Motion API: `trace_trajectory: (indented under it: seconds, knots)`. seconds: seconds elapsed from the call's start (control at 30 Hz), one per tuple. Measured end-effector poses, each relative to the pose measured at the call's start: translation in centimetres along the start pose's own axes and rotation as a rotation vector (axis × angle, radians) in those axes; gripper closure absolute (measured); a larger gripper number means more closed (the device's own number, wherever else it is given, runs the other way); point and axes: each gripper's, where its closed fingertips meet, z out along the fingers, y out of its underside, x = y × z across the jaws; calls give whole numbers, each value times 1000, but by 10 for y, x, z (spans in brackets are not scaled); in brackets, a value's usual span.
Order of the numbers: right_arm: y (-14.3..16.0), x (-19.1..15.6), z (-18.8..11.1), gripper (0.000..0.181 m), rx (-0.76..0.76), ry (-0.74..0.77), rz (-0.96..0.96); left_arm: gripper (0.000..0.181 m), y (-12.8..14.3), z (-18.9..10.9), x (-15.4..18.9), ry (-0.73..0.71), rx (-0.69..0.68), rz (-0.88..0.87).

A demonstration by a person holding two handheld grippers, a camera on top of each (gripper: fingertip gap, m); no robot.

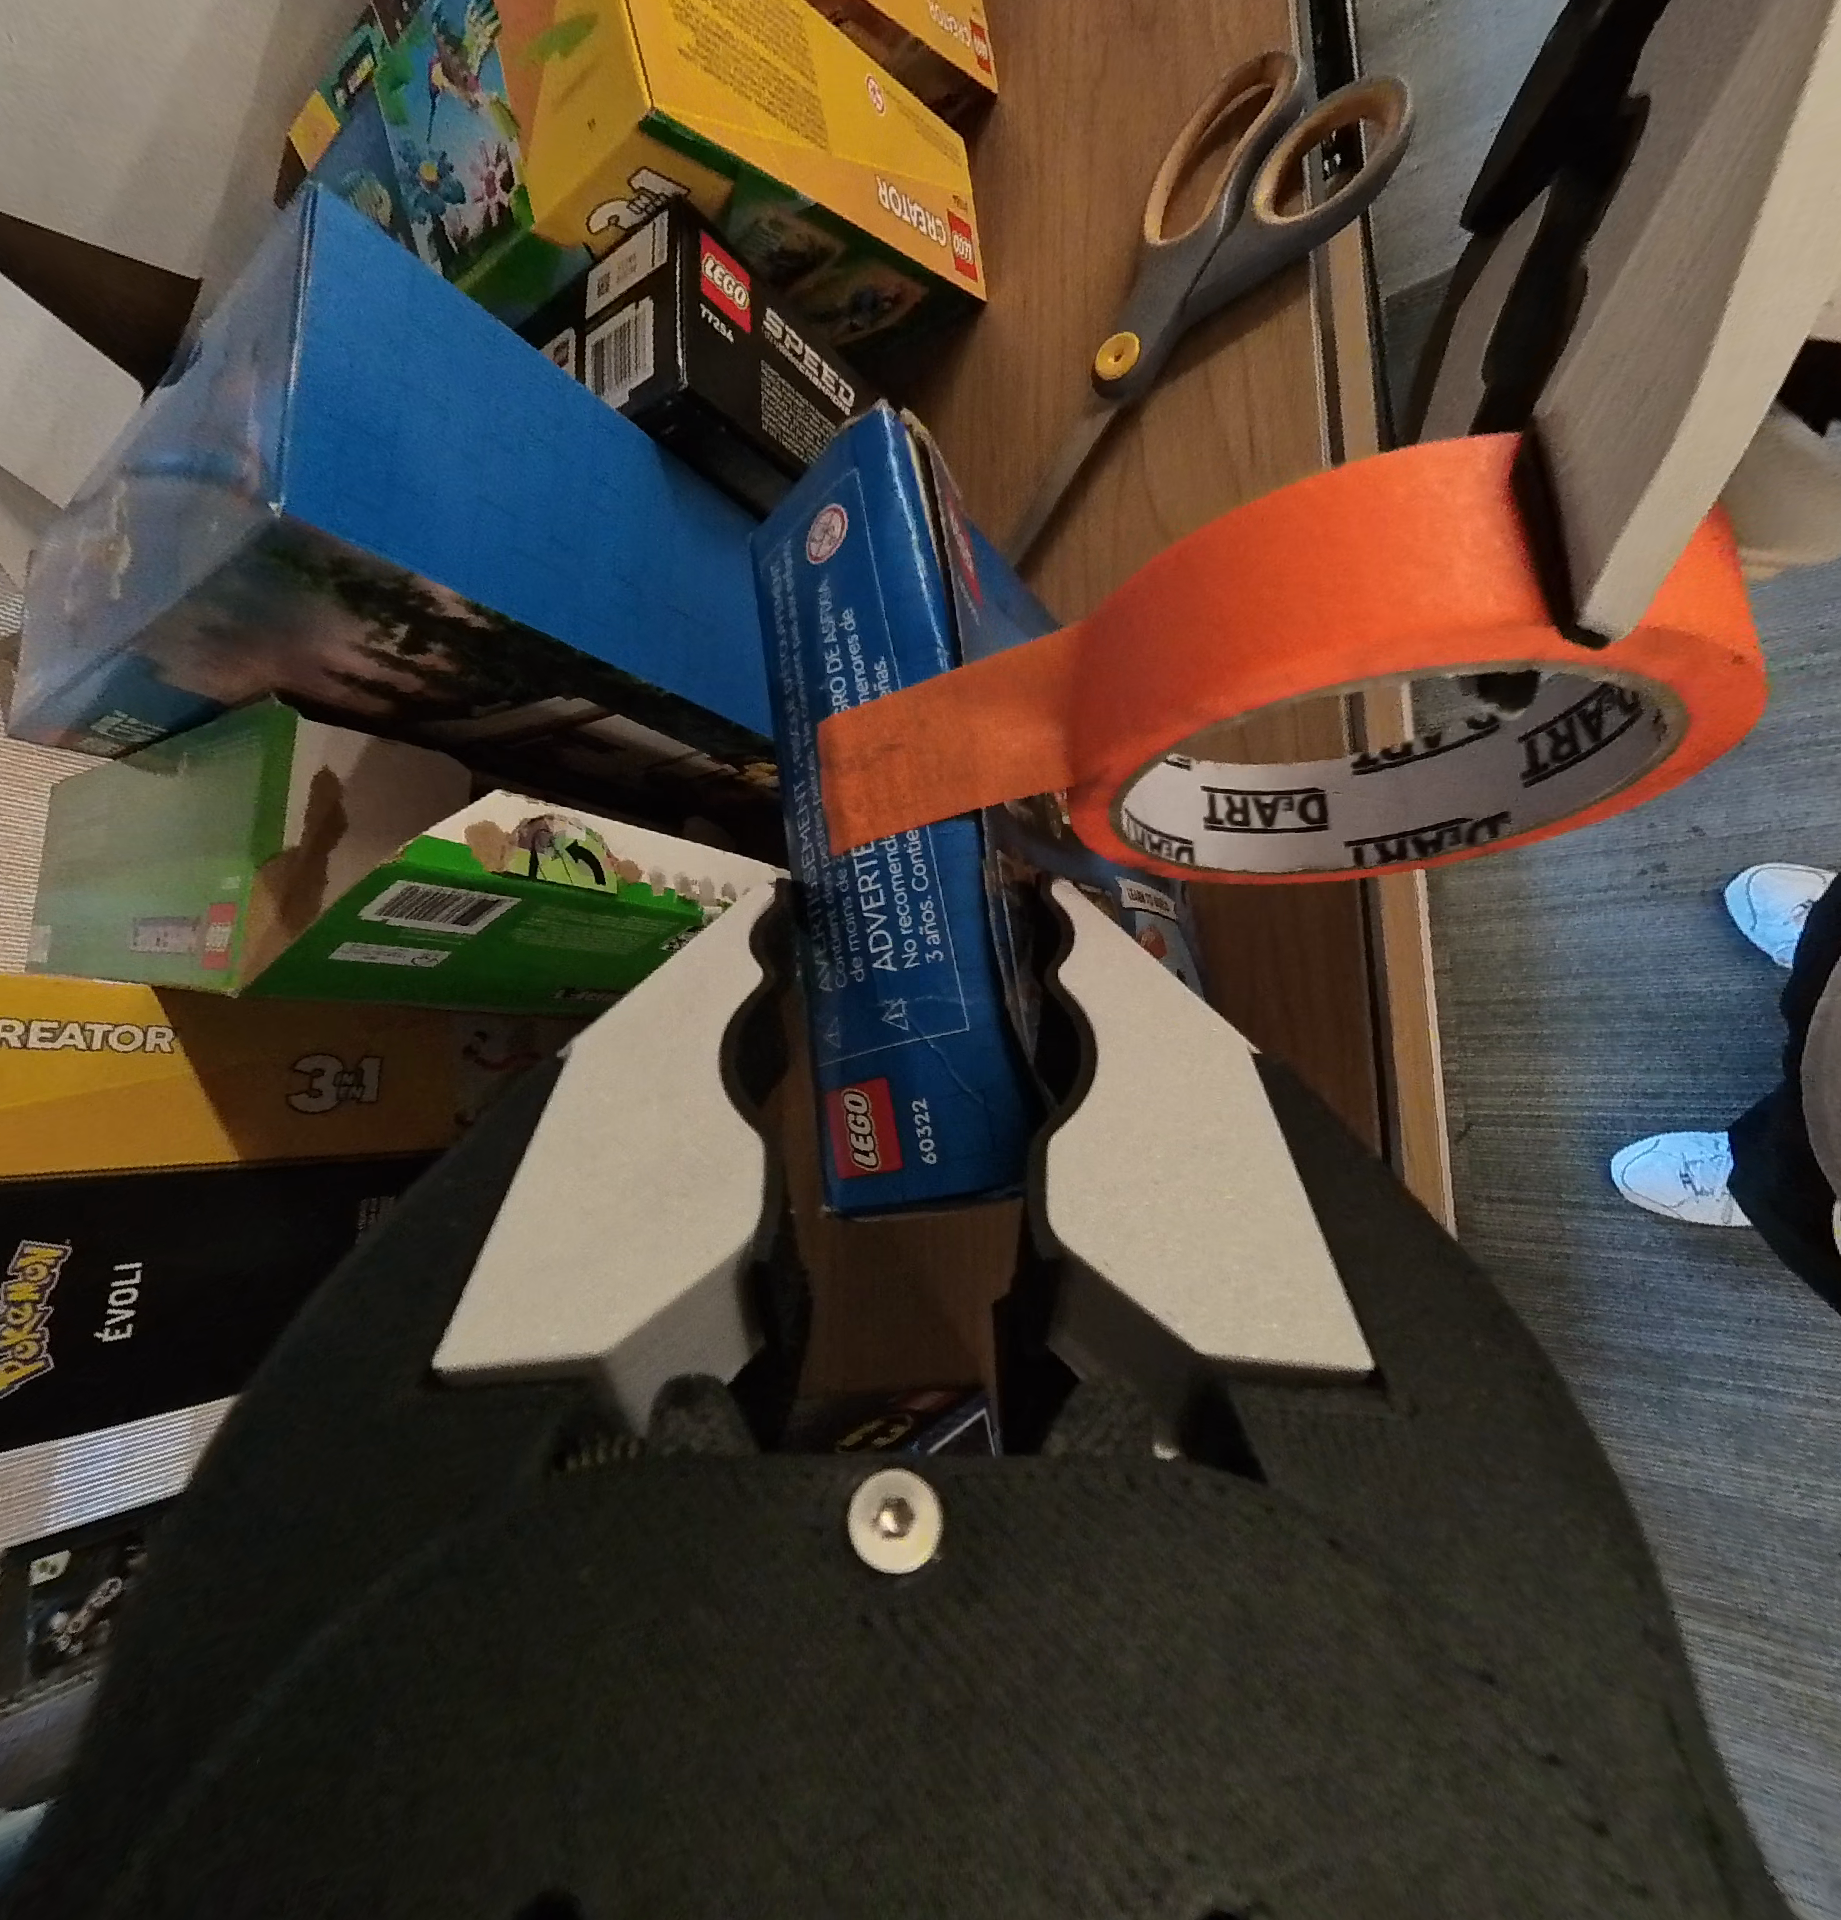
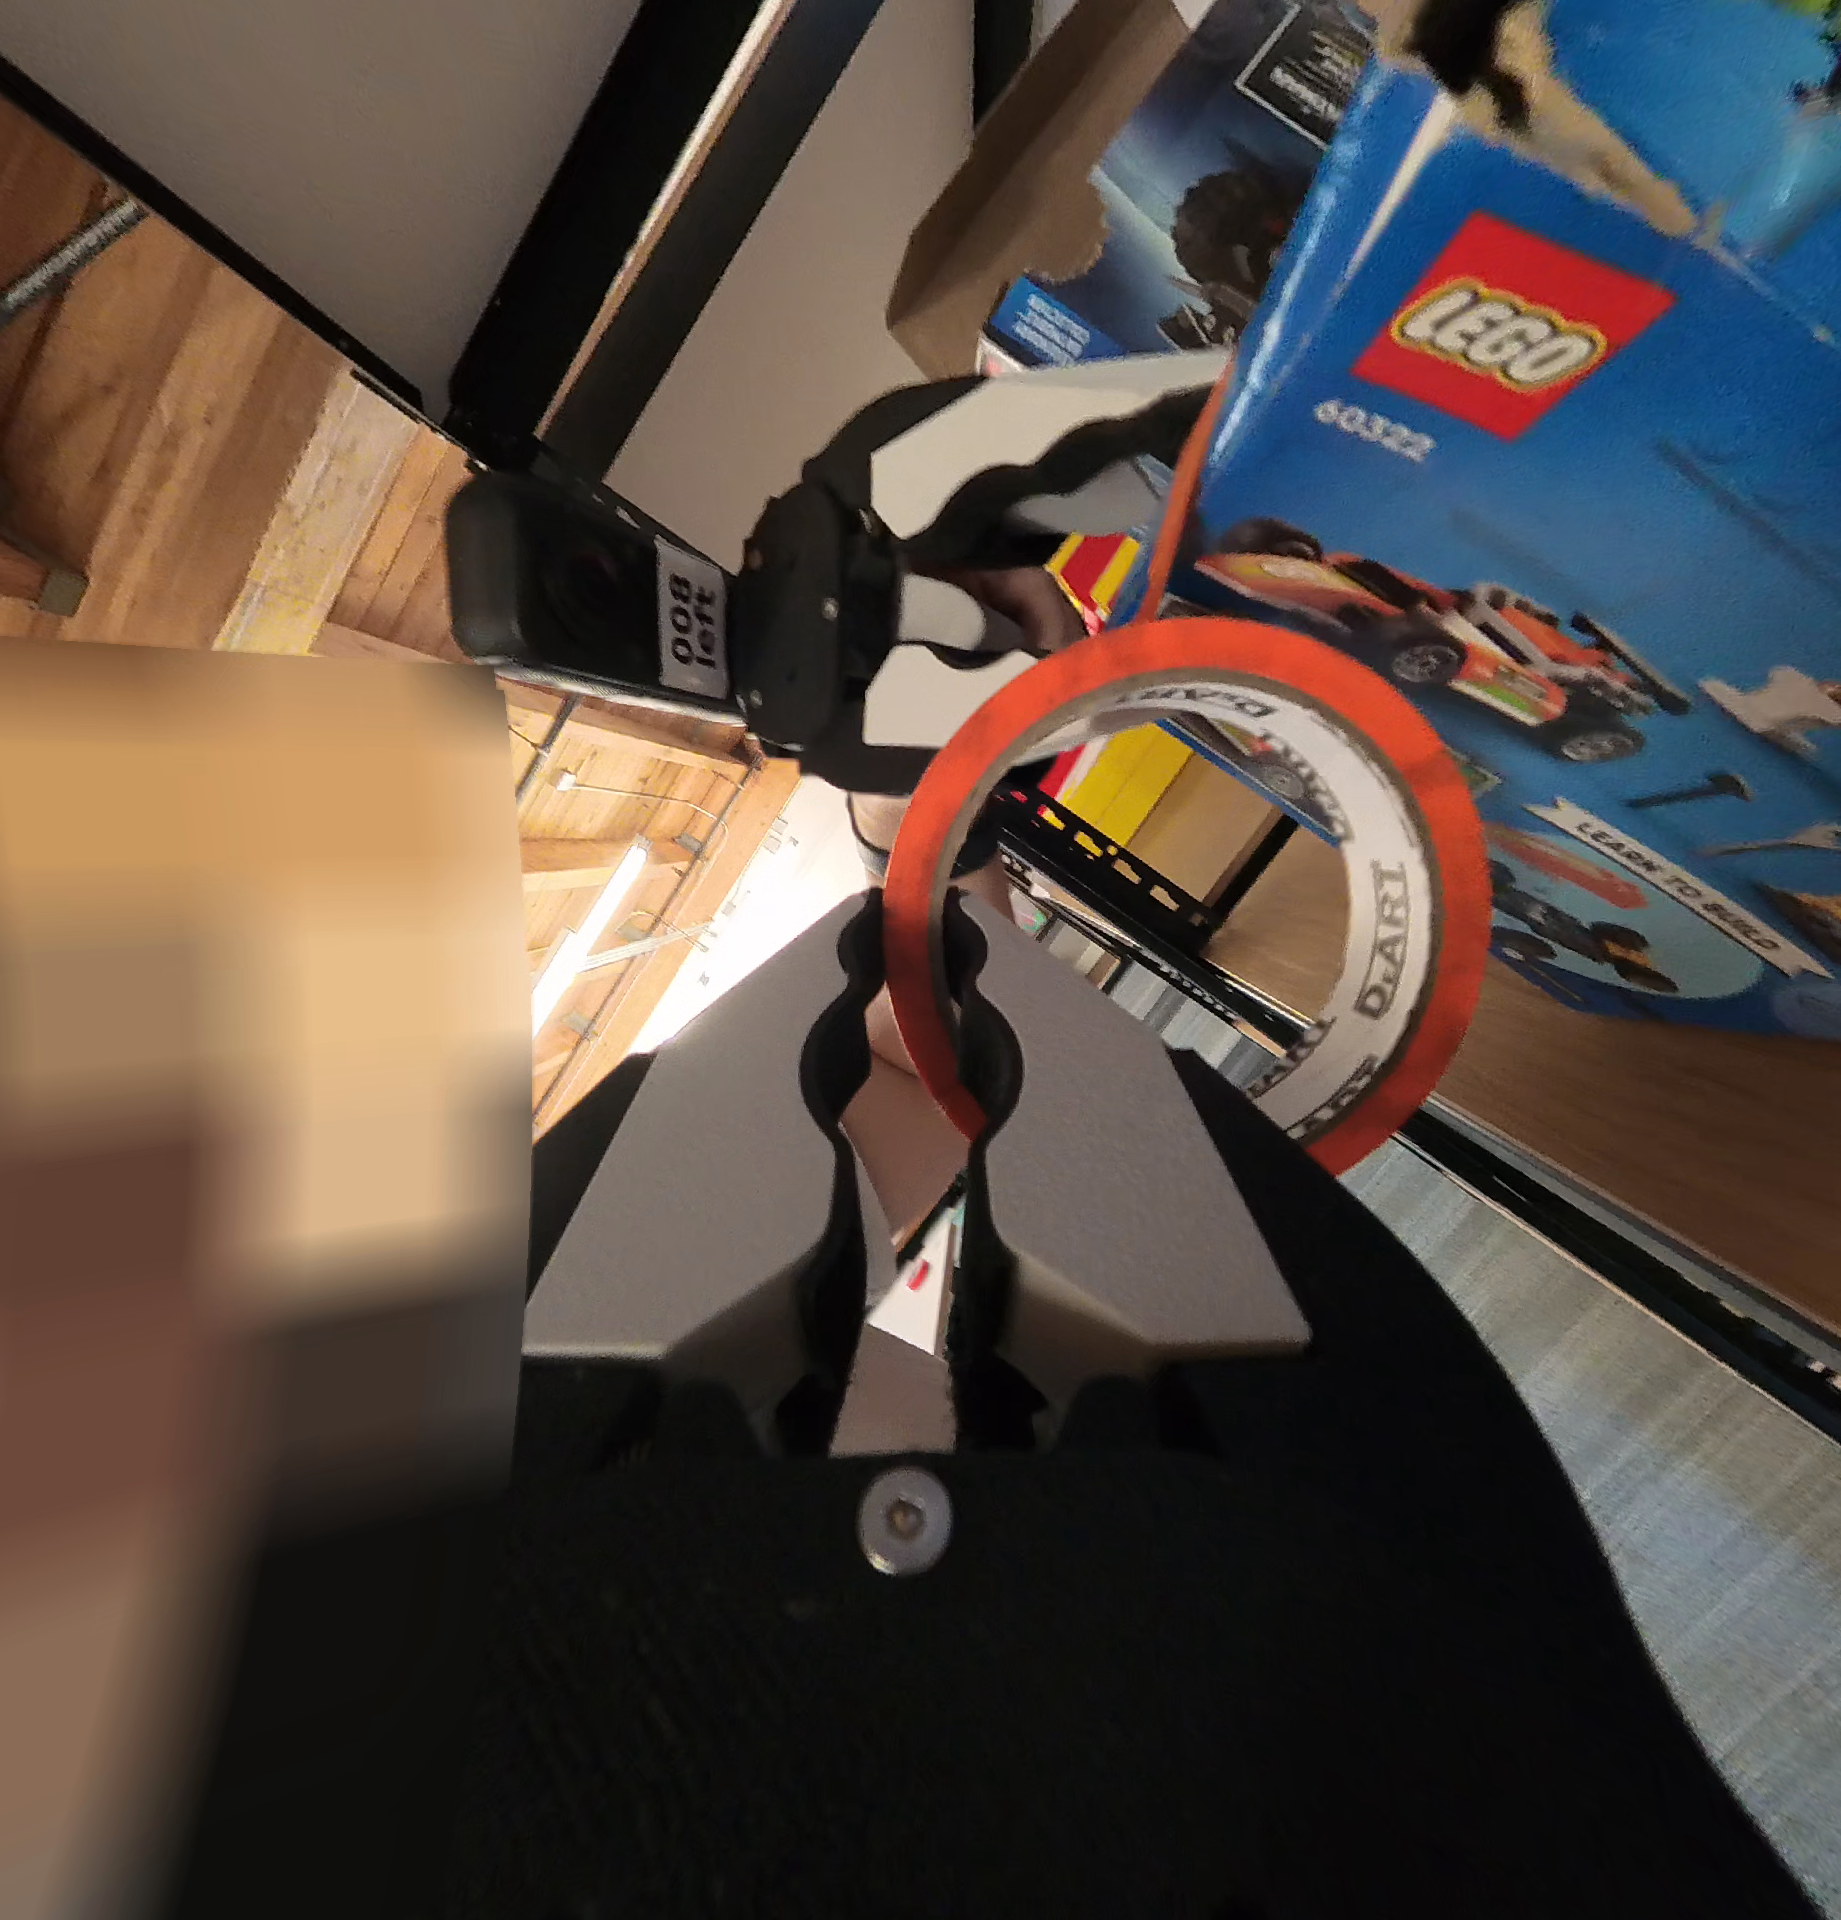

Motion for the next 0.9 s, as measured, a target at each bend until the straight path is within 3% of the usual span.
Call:
trace_trajectory:
  seconds: [0.47,0.7,0.9]
  knots:
    - [2,-2,-6,156,-51,94,-154,135,-1,0,0,-5,13,26]
    - [-1,-2,-6,165,-63,67,-152,135,0,1,-1,-27,33,115]
    - [-6,-4,-4,172,-67,34,-131,134,0,3,-3,-10,20,92]
